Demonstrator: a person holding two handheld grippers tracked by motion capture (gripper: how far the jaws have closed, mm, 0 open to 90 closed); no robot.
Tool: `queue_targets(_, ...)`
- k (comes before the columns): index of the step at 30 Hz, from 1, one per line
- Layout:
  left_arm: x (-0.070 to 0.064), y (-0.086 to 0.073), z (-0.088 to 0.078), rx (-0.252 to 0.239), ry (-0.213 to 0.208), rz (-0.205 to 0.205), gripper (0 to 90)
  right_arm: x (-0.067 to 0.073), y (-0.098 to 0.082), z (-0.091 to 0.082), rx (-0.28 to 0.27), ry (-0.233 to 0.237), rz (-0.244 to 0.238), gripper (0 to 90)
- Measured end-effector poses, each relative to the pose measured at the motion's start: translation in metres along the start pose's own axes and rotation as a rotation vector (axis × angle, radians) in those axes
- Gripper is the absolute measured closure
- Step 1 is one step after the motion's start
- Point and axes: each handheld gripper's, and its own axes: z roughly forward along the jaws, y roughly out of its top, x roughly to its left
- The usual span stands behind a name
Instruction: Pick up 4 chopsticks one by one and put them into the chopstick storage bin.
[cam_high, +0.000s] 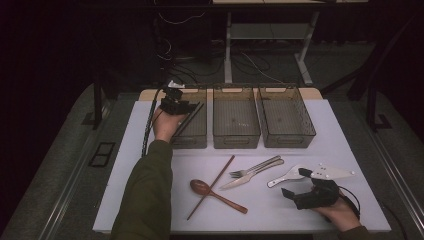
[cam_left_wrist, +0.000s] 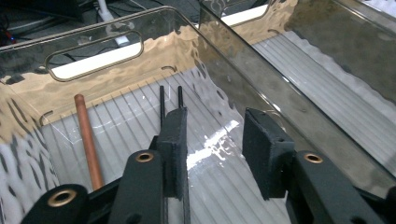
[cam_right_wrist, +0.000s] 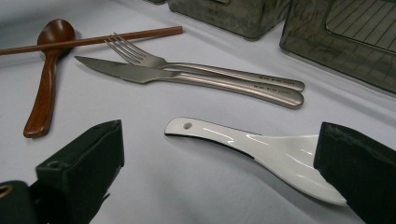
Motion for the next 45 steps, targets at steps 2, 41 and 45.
queue_targets(2, -0.001, 0.001, -0.003, 0.014, -0.016, 0.001, 55.7, 0.000, 0.000, 0.000, 0.001, 0.000, 0.001, 1.4)
queue_targets(41, -0.103, -0.073, -0.074, 0.053, -0.239, 0.129, 48.7, 0.002, 0.000, 0.001, 0.005, -0.004, -0.002, 1.4)
queue_targets(45, -0.110, -0.084, -0.077, 0.054, -0.243, 0.126, 50.6, 0.003, 0.000, 0.001, 0.006, -0.003, -0.003, 1.4)
